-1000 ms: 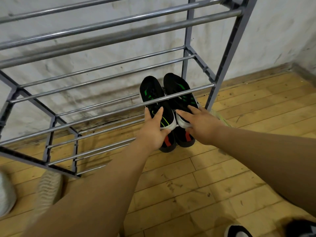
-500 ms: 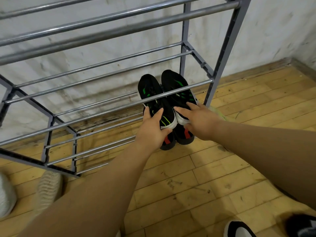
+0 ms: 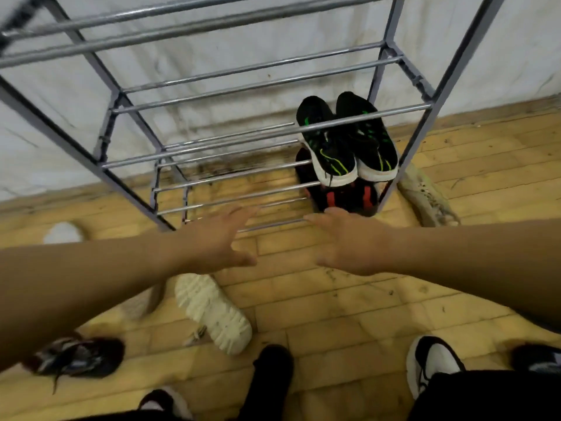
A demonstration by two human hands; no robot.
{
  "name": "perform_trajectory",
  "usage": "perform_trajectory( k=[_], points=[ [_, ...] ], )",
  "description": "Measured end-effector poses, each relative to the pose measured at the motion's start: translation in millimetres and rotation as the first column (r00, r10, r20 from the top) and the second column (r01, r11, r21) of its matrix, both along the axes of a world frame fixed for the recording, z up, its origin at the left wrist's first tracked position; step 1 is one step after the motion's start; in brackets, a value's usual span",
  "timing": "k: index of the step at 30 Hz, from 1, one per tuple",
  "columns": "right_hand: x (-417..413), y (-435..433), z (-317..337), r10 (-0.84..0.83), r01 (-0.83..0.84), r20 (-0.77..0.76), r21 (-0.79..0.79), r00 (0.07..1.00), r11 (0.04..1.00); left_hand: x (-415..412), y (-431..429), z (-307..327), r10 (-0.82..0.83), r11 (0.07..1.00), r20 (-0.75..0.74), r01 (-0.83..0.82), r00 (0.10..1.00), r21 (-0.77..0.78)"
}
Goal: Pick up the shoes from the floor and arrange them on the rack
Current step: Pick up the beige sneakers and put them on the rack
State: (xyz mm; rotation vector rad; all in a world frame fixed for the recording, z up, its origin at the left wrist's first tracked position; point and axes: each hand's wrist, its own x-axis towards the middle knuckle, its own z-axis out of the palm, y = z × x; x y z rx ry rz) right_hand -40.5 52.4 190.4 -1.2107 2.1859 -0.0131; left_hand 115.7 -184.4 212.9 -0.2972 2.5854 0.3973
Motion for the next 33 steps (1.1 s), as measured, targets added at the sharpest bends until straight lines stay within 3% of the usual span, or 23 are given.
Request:
perform_trajectory(
  k=[6,11,14,16,19,21,22,24,26,28,29,30,33],
  points=[
    [96.4,-54.4,-37.5,0.215,-0.227,0.126,0.087,0.968,0.970,125.2,-43.3,-34.1,0.251,0.953,0.090,-0.262,0.964,0.150],
    [158.6,-117.2,-109.1,0.075,-0.094,0.235,0.072,0.969,0.993,188.0,-54.8,-114.8,0.476,0.826,0.178,-0.508,0.861,0.246],
    [203.6,-131.7,-150.5,-0.001,-0.025,0.219,0.118,0.976,0.993,211.9,-41.2,-156.6,0.586,0.741,0.171,-0.609,0.792,0.282],
    [230.9,-137.2,-176.3,0.024,-0.043,0.135,0.142,0.991,0.989,230.7,-34.5,-181.3,0.655,0.663,0.187,-0.676,0.732,0.323],
    [240.4,-140.2,-195.1,-0.016,0.014,0.029,0.082,0.999,0.997,255.4,-29.8,-202.0,0.792,0.471,0.190,-0.779,0.580,0.413],
    [232.0,-138.1,-194.0,-0.051,0.050,0.089,0.023,0.995,0.998,265.1,-28.9,-205.9,0.864,0.353,0.178,-0.818,0.471,0.454],
    [225.1,-136.8,-188.6,-0.109,0.115,0.194,-0.017,0.975,0.993,267.4,-29.3,-207.2,0.885,0.312,0.171,-0.824,0.433,0.473],
    [210.9,-137.0,-169.2,-0.274,0.346,0.478,-0.068,0.835,0.936,266.1,-31.8,-205.2,0.912,0.225,0.183,-0.820,0.367,0.527],
    [199.6,-139.6,-150.8,-0.397,0.609,0.727,-0.036,0.560,0.793,257.9,-33.0,-199.6,0.922,0.110,0.225,-0.772,0.314,0.626],
    [191.8,-143.5,-141.8,-0.435,0.791,0.865,0.078,0.249,0.607,245.7,-31.3,-194.1,0.919,-0.011,0.277,-0.683,0.281,0.730],
    [191.3,-145.1,-138.5,-0.427,0.831,0.894,0.129,0.139,0.541,238.7,-29.1,-191.5,0.909,-0.075,0.315,-0.638,0.272,0.767],
    [192.5,-146.4,-135.8,-0.423,0.850,0.902,0.153,0.088,0.503,231.9,-26.5,-190.6,0.893,-0.136,0.360,-0.600,0.272,0.789],
    [201.3,-145.3,-132.9,-0.418,0.861,0.905,0.156,0.071,0.484,213.5,-18.3,-191.1,0.827,-0.243,0.461,-0.534,0.322,0.809]
  ],
)
